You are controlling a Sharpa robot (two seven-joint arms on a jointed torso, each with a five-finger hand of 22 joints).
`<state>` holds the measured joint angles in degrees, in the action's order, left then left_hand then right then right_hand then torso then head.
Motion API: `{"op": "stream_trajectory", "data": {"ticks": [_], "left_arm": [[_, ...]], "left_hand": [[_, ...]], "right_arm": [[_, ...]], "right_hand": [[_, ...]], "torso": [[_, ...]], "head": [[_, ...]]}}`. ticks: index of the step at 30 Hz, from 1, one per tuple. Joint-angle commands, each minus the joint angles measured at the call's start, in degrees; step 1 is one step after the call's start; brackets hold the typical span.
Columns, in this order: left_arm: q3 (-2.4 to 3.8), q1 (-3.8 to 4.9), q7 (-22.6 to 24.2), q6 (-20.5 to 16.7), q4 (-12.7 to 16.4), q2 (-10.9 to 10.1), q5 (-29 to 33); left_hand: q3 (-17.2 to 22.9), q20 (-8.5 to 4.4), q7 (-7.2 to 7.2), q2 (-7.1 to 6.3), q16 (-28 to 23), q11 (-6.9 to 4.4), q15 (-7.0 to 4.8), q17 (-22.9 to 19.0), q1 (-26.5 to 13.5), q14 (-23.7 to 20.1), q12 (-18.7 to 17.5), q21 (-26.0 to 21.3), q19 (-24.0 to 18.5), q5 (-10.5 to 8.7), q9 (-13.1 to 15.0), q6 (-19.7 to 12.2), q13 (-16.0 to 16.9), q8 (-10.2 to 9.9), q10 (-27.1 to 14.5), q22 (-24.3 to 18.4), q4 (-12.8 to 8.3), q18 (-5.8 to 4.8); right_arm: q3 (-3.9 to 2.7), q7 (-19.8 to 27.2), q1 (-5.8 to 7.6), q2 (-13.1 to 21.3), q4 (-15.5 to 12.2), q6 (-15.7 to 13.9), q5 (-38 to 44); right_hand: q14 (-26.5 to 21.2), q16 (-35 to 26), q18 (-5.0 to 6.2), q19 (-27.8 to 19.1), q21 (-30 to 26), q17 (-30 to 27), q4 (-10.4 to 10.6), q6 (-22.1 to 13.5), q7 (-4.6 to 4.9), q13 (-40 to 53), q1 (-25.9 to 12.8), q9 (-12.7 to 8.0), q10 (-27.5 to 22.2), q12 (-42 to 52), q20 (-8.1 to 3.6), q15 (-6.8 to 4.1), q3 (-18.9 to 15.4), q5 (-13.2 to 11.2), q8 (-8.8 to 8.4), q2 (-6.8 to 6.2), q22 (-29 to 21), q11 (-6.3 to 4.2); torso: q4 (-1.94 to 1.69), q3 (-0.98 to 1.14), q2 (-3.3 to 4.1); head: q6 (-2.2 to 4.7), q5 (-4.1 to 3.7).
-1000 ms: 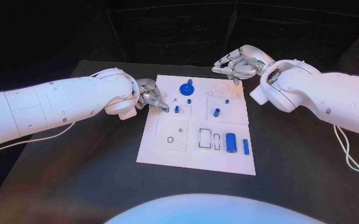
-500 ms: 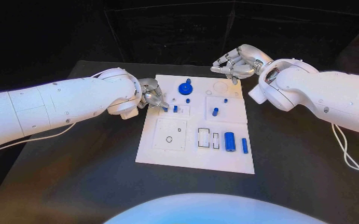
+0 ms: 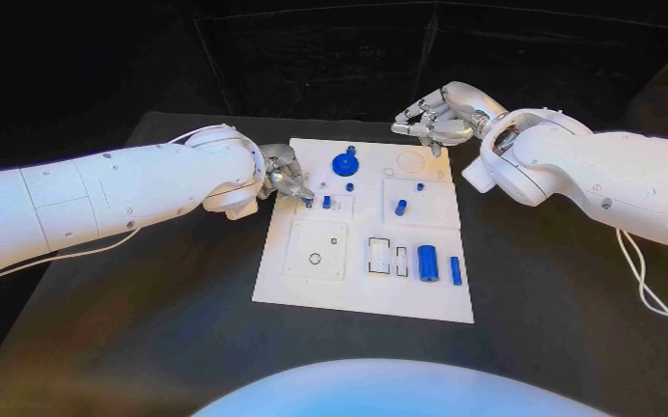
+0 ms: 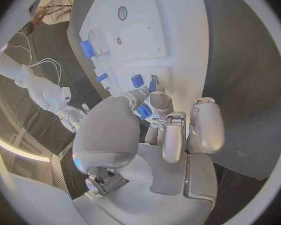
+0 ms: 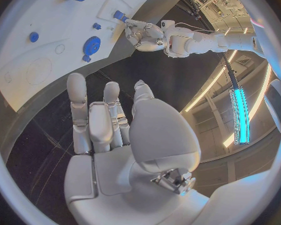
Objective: Assemble the parts on the task board
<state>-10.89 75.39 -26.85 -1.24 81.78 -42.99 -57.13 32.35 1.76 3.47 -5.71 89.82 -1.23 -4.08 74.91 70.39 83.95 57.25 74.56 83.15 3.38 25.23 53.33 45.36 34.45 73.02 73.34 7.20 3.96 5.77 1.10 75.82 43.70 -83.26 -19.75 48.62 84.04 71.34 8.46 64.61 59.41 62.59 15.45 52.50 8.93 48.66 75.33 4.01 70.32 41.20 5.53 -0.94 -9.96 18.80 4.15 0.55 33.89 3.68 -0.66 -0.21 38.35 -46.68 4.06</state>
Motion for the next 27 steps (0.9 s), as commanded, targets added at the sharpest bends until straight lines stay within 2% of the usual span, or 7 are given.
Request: {"op": "stream_trajectory", "data": {"ticks": [1, 17, 27], "left_arm": [[0.03, 0.05, -0.9, 1.1, -0.1, 0.1, -1.7], [0.02, 0.05, -1.5, 2.9, -0.4, 0.7, -1.8], [0.01, 0.04, -1.5, 2.6, -0.1, 1.0, -1.8]], "left_hand": [[5.8, 0.05, -0.45, 0.36, 0.2, -0.03, -0.41, 15.1, 0.2, 6.1, 0.3, 0.1, 0.5, 0.31, 0.1, 0.0, 0.1, 0.3, 0.5, 0.1, -5.5, 0.23], [5.9, 0.05, -0.46, 0.31, 0.2, -0.04, -0.42, 15.1, 0.2, 6.1, 0.4, 0.2, 0.5, 0.30, 0.2, 0.0, 0.1, 0.4, 0.5, 0.1, -5.5, 0.23], [5.9, 0.04, -0.47, 0.27, 0.2, -0.05, -0.42, 15.1, 0.2, 6.1, 0.4, 0.2, 0.5, 0.30, 0.2, 0.1, 0.2, 0.4, 0.6, 0.1, -5.5, 0.21]], "right_arm": [[-0.03, 0.1, 0.12, 0.0, -0.1, 0.3, 0.2], [-0.03, 0.1, 0.12, 0.1, -0.2, 0.3, 0.2], [-0.03, 0.1, 0.12, 0.1, -0.2, 0.3, 0.2]], "right_hand": [[0.8, -0.3, 1.13, -0.1, -0.2, 0.0, 0.0, -0.3, -0.05, 0.1, 0.3, 0.0, -0.4, 0.3, -0.14, 0.12, -0.3, 0.2, -0.06, 0.05, -0.1, -0.01], [0.8, -0.3, 1.13, -0.1, -0.2, 0.0, 0.0, -0.3, -0.05, 0.1, 0.3, 0.0, -0.4, 0.3, -0.14, 0.12, -0.3, 0.2, -0.06, 0.05, -0.1, -0.01], [0.8, -0.3, 1.13, -0.1, -0.2, 0.0, 0.0, -0.3, -0.05, 0.1, 0.3, 0.0, -0.4, 0.3, -0.14, 0.12, -0.3, 0.2, -0.06, 0.05, -0.1, -0.01]], "torso": [[-0.03, 0.02, 0.00], [-0.03, 0.00, -0.02], [-0.05, 0.01, -0.03]], "head": [[-0.06, 0.06], [-0.41, 0.18], [-0.41, 0.17]]}}
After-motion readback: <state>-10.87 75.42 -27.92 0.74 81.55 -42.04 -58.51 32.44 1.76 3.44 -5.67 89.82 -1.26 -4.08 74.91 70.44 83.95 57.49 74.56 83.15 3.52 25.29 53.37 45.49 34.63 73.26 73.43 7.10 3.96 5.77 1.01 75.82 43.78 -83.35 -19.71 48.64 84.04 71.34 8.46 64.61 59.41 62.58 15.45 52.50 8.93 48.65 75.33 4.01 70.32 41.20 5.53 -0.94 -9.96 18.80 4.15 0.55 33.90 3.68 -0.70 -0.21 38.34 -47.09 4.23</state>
